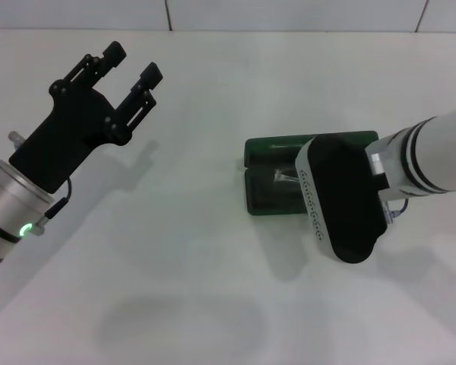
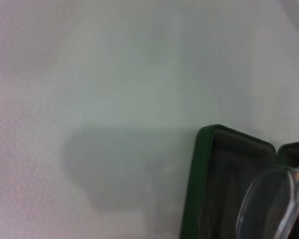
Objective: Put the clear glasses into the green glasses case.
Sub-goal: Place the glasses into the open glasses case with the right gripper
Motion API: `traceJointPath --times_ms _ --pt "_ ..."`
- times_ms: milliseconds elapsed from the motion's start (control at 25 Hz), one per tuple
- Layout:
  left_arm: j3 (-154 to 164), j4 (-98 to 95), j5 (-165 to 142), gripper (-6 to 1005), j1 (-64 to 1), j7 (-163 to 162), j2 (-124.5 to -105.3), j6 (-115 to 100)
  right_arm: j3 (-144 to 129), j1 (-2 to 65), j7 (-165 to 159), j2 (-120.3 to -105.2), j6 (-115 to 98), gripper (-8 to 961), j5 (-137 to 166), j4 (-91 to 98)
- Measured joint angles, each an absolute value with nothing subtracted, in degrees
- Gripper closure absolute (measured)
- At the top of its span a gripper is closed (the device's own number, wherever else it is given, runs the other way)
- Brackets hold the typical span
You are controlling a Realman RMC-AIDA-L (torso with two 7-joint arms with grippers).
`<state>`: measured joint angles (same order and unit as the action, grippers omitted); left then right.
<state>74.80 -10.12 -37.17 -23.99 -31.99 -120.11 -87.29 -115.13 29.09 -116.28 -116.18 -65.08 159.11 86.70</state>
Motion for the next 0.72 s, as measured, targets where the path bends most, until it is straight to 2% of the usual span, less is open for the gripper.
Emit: traceJointPath --times_ms 360,560,720 --pt "74.80 -10.10 -37.17 397 -23.99 -31.99 -120.00 -87.27 -115.84 29.09 -116.28 -116.18 -64.45 832 159.18 87.22" --pt "74.79 -10.11 -37.17 397 -24.01 -31.85 -119.89 -86.65 -116.74 29.09 -116.29 -116.18 -63.62 775 159.18 87.13" --pt "74.79 -10.11 -37.17 397 -24.15 -31.72 -119.88 -86.38 -117.81 28.85 -116.46 -116.17 -63.25 667 159.12 87.11"
